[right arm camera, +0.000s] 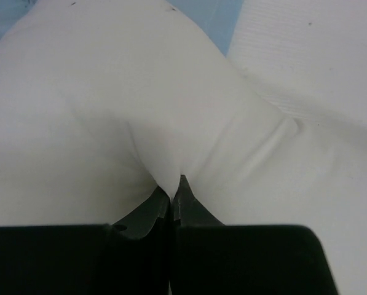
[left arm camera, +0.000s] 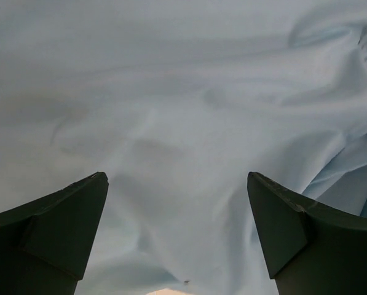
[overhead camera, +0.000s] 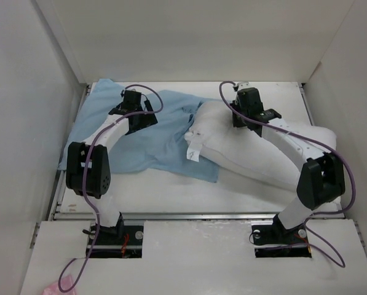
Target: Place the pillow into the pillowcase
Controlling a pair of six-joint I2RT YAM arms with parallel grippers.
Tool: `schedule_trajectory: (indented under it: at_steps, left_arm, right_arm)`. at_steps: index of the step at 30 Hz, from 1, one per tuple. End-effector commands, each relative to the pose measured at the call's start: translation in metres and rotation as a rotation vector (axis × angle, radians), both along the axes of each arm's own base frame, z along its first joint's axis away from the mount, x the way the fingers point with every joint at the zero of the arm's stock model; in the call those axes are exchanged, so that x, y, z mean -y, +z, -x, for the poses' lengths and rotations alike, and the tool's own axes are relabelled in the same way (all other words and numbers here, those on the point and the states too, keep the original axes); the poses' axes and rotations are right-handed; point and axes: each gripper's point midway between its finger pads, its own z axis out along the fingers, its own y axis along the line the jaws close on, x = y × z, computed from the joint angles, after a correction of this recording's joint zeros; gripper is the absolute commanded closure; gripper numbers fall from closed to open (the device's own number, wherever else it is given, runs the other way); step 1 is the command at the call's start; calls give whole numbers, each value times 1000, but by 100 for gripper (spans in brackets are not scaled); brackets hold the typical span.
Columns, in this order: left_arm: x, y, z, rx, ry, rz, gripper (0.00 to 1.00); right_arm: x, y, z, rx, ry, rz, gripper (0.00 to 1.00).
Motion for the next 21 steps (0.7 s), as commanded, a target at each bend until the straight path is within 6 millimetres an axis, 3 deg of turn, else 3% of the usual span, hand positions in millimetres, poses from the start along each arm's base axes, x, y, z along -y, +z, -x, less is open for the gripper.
schedule_trajectory:
  at_steps: [1, 2, 4, 5, 8, 10, 11, 12, 14, 15, 18, 21]
  left_arm:
    - [35, 24, -7, 58, -141, -21, 3]
    - [43, 27, -7, 71, -198, -50, 3]
    - [73, 30, -2, 84, -302, -66, 4]
    - [84, 38, -5, 120, -345, -64, 4]
    - [116, 41, -9, 171, -481, -64, 4]
    - [124, 40, -14, 172, -509, -50, 4]
    - [125, 26, -17, 140, -511, -54, 4]
    - [131, 31, -23, 156, -513, -58, 4]
    - [132, 23, -29, 141, -532, -78, 6]
    - [138, 17, -31, 127, -549, -86, 6]
    - [151, 4, -33, 116, -593, -120, 6]
    - [166, 3, -39, 130, -644, -143, 6]
  right_arm:
    - [22, 2, -8, 26, -31, 126, 100]
    - [16, 18, -10, 75, 7, 103, 100]
    - [7, 27, -3, 106, 62, 55, 100]
    - [7, 48, 1, 160, 67, 29, 100]
    - [17, 78, 5, 248, 54, -13, 100]
    - [37, 105, 9, 304, -32, -73, 100]
    - [46, 116, 10, 323, -71, -87, 100]
    - [56, 132, 13, 363, -115, -106, 100]
    - [73, 143, 17, 378, -177, -124, 100]
    - [77, 158, 17, 412, -192, -127, 100]
    - [95, 176, 20, 430, -247, -146, 100]
    - [99, 180, 18, 418, -254, -198, 100]
